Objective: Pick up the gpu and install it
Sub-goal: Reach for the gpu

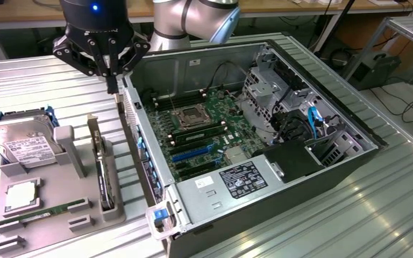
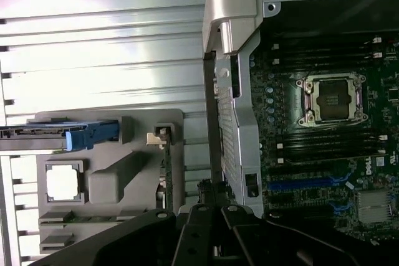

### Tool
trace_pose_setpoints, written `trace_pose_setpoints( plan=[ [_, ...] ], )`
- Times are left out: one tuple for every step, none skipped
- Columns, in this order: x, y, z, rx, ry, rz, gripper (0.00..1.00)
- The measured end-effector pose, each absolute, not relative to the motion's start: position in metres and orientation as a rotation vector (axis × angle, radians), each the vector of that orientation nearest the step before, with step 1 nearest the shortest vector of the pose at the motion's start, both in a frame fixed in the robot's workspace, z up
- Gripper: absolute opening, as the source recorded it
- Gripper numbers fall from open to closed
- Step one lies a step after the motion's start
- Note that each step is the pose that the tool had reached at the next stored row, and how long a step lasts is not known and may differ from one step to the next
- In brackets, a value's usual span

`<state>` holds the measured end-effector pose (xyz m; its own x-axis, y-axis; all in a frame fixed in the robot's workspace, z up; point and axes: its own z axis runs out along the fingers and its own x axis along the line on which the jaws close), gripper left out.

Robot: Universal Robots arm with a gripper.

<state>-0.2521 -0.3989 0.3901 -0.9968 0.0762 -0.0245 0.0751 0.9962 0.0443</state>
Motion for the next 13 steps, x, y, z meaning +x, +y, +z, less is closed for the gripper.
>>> trace_pose_setpoints(
  plan=[
    [-0.2526,-0.3989,0.3901,0.118,3.112,0.068,0.11],
    [-0.2534,-0.3989,0.39,0.118,3.112,0.068,0.11],
    [-0.2546,-0.399,0.3899,0.118,3.112,0.068,0.11],
    [-0.2553,-0.3989,0.3898,0.118,3.112,0.068,0.11],
    [-0.256,-0.3989,0.3898,0.118,3.112,0.068,0.11],
    [-0.2566,-0.3989,0.3897,0.118,3.112,0.068,0.11],
    [-0.2571,-0.3989,0.3896,0.118,3.112,0.068,0.11],
    [-0.2578,-0.3989,0.3896,0.118,3.112,0.068,0.11],
    [-0.2586,-0.3989,0.3895,0.118,3.112,0.068,0.11],
    [-0.2597,-0.3989,0.3894,0.118,3.112,0.068,0.11],
    [-0.2604,-0.3989,0.3893,0.118,3.112,0.068,0.11],
    [-0.2608,-0.3989,0.3892,0.118,3.112,0.068,0.11],
    [-0.2608,-0.3989,0.3892,0.118,3.112,0.068,0.11]
  ],
)
